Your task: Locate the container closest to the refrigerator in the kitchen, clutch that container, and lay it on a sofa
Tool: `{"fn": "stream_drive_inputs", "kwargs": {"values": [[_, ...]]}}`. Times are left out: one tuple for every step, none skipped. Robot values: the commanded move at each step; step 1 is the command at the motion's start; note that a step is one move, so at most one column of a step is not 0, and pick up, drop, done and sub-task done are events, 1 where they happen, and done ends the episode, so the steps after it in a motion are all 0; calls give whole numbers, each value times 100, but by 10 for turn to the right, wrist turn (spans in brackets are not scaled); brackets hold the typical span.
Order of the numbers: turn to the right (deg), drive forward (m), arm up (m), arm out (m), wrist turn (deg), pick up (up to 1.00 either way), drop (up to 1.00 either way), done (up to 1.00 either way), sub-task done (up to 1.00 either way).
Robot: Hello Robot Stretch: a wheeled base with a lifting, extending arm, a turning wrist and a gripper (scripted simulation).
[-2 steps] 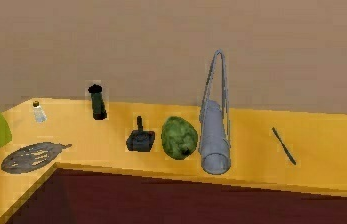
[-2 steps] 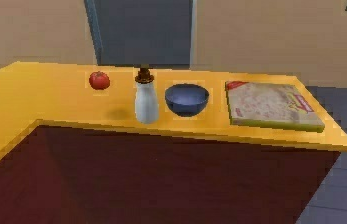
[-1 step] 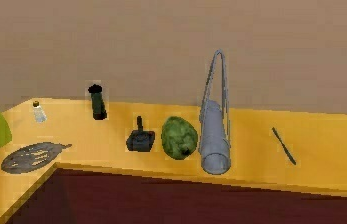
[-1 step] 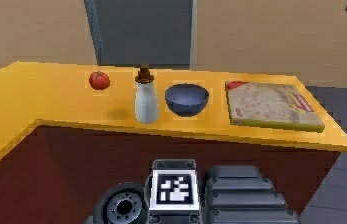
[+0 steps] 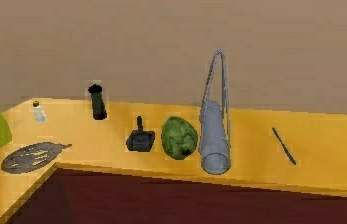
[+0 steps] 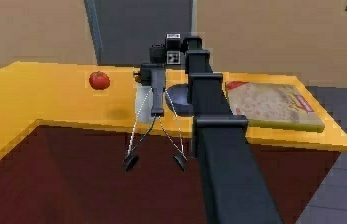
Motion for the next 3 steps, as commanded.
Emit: {"fn": "stream_drive_inputs", "kwargs": {"values": [[0,0,0,0,450,0,0,0,0],[0,0,0,0,450,0,0,0,0],[0,0,0,0,450,0,0,0,0]]}}
